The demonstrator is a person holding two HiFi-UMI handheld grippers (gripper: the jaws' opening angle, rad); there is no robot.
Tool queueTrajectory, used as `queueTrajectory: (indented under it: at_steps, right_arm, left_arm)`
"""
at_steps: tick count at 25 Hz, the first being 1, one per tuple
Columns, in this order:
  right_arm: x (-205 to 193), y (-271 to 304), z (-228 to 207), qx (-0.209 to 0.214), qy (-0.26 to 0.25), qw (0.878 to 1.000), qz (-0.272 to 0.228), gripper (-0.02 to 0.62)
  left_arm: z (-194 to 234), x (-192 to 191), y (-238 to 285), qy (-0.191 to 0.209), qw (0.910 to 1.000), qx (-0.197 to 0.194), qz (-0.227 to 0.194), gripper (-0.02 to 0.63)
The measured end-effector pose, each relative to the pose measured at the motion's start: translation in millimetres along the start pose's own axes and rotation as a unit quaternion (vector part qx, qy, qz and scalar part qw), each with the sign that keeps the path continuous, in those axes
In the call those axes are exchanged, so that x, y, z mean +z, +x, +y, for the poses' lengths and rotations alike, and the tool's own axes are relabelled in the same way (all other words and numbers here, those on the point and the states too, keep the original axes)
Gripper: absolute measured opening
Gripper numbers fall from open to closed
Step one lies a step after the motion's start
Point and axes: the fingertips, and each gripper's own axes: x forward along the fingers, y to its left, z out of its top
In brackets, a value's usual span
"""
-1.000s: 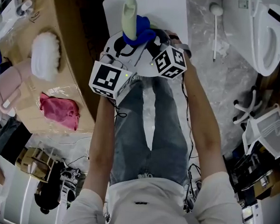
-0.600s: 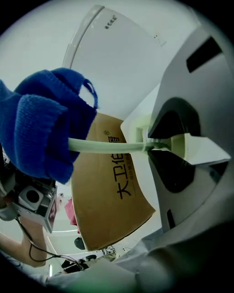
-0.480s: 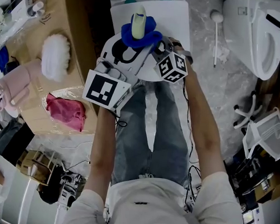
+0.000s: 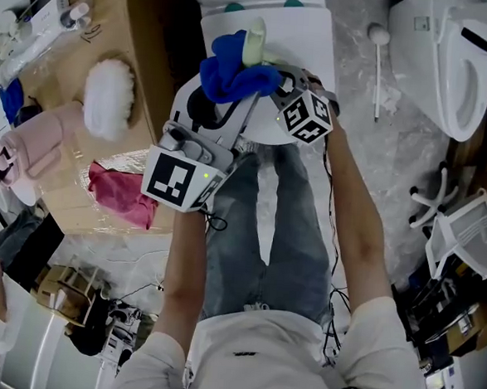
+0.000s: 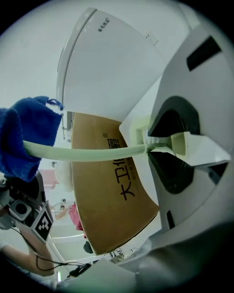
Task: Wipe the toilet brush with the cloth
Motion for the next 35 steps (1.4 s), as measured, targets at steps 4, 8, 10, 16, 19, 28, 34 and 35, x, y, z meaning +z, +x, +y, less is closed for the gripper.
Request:
queueTrajectory:
  at_steps: [4, 8, 10, 16, 19, 28, 34, 35]
  right_arm:
    - [4.8, -16.3, -1.7, -0.007, 0.033, 0.999, -0.007, 0.103]
    - [11.4, -46.4, -1.9, -0.029, 0.06, 0.998, -0.018, 0.101]
    - [18.1, -67.6, 1.0, -0.043, 0.076, 0.996, -0.028, 0.101]
    - [67.4, -145.9, 14.7, -0.092, 0.131, 0.983, -0.09, 0.091]
    - [99.5, -186.0, 17.5, -0.113, 0.14, 0.976, -0.12, 0.084]
    - [209.6, -308.7, 47.7, -0.142, 0.15, 0.953, -0.221, 0.007]
    - [253.4, -370.9, 76.8, -0.153, 0.159, 0.944, -0.245, 0.0]
    - [259.0, -377.2, 79.9, -0.154, 0.16, 0.944, -0.245, 0.0]
  left_arm:
    - [-1.5, 9.3, -12.9, 0.0, 0.9999, 0.002, -0.016, 0.114]
    - [0.9, 19.8, -28.4, 0.004, 0.9998, 0.01, -0.019, 0.104]
    - [-0.2, 27.2, -38.1, 0.006, 0.9997, 0.015, -0.019, 0.1]
    - [-12.8, 47.6, -71.0, 0.019, 0.9995, 0.025, 0.008, 0.098]
    - [-21.7, 60.7, -85.7, 0.022, 0.9993, 0.025, 0.016, 0.098]
    - [-83.2, 109.3, -125.3, 0.045, 0.9978, -0.028, 0.041, 0.098]
    - [-115.1, 143.8, -149.6, 0.047, 0.9976, -0.039, 0.034, 0.098]
    - [-117.9, 148.1, -152.3, 0.049, 0.9974, -0.039, 0.034, 0.098]
